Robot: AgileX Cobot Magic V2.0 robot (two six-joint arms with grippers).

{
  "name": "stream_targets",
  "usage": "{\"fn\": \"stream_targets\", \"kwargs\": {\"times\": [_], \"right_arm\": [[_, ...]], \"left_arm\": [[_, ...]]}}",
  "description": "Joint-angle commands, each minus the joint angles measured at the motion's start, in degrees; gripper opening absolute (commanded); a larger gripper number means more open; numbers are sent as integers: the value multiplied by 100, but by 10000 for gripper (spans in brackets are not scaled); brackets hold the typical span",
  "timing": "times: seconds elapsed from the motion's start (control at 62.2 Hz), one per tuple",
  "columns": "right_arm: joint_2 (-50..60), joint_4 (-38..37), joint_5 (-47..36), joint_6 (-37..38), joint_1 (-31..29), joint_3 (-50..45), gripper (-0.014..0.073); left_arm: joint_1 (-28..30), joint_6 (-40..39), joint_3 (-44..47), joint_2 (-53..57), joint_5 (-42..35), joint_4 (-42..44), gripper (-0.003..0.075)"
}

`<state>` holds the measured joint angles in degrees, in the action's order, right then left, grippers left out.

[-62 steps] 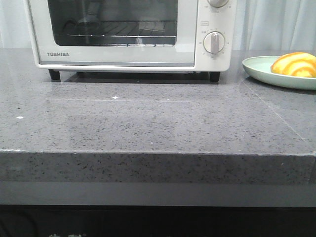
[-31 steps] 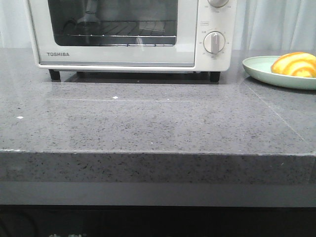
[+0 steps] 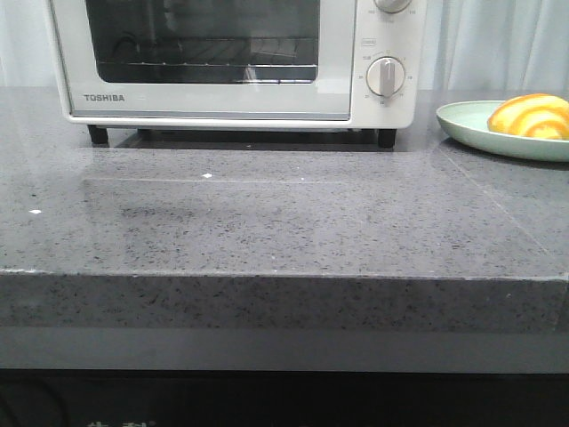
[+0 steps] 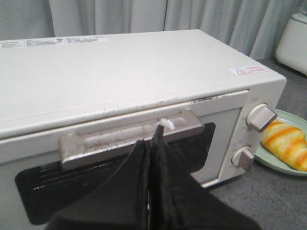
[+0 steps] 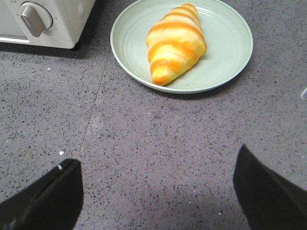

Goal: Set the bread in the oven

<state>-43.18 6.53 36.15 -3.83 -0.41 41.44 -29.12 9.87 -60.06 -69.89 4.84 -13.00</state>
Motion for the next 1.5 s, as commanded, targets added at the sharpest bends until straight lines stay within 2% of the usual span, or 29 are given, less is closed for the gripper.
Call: {"fn": "stream_targets", "kwargs": {"times": [0.0, 0.37, 0.563, 0.82, 1.174, 1.351, 1.48], "right_arm": [[-11, -26, -333, -56, -3, 187, 645], [-11, -26, -339, -56, -3, 187, 645], [-11, -26, -351, -56, -3, 187, 645], [-11, -26, -367, -56, -3, 187, 645], [-11, -26, -362, -56, -3, 187, 645], [-11, -26, -325, -56, -3, 187, 645], [-124, -26, -334, 74, -3, 279, 645]], "left_arm": [[-64, 13, -506, -301, -630, 7, -18], [-64, 13, -1297, -1430, -766, 7, -18], [-64, 13, -1297, -1457, -256, 32, -18], [-64, 13, -1297, -1388, 1032, 121, -18], [-64, 3, -1297, -619, 3886, 121, -18], [-17, -64, -1297, 104, 4226, 172, -18], [90, -439, -1084, 655, 4205, 597, -18]]}}
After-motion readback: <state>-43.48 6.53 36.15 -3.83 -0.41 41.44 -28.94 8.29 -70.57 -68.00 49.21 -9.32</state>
